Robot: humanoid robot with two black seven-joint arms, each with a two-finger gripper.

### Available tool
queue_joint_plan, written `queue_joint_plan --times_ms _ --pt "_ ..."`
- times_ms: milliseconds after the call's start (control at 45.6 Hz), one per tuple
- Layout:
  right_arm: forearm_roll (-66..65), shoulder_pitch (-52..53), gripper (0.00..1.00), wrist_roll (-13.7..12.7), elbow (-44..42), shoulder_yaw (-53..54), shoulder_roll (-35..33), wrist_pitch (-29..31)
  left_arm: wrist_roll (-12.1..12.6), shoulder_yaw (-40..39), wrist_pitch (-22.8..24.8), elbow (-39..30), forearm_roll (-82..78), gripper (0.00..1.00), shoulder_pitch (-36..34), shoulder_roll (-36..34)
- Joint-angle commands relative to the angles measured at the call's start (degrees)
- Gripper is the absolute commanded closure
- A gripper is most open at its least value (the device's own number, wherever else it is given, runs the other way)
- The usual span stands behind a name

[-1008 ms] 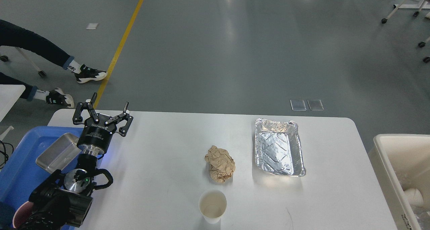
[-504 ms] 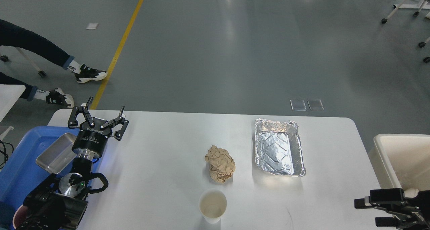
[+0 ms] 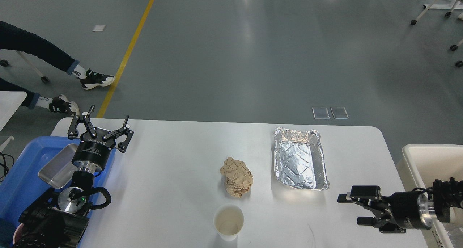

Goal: Tidy desktop
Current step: 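Reach the right gripper to the foil tray's nearer edge and grasp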

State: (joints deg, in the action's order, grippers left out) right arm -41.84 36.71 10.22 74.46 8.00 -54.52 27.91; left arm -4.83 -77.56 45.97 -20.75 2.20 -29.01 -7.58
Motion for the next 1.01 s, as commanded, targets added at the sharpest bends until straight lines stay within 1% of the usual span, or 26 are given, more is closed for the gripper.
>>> queue_joint_plan --times_ms 0,88,219,373,526,723,986 --pt "2.99 -0.41 0.0 -0.91 -2.65 -0.09 2.58 -3.56 0.0 0.04 -0.09 0.01 0.0 0.02 0.01 -0.15" --pt "3.78 -0.41 0.0 -1.0 -3.88 -0.27 3.02 -4.88 0.0 0.04 -0.18 0.01 0.0 0.02 0.01 -0.15" --pt "3.87 -0.32 0.0 -1.08 -5.9 -0.35 6.71 -6.99 0.0 0.04 -0.18 0.01 0.0 0.02 0.01 -0.15" --pt "4.57 -0.06 0.0 -1.96 -6.08 -0.44 8.46 -7.0 0.0 0.13 -0.27 0.01 -0.17 0.02 0.01 -0.24" --pt "4.66 0.55 0.0 -2.05 -7.14 -0.35 10.92 -7.35 0.0 0.04 -0.27 0.01 -0.7 0.02 0.01 -1.03" --pt "4.66 2.05 0.0 -3.54 -11.35 -0.44 15.67 -8.49 0.0 0.04 -0.27 0.01 -0.79 0.02 0.09 -1.64" --pt "4.66 3.54 0.0 -3.54 -15.83 -0.35 20.15 -8.49 0.0 0.13 -0.36 0.01 -0.79 0.02 0.18 -2.26"
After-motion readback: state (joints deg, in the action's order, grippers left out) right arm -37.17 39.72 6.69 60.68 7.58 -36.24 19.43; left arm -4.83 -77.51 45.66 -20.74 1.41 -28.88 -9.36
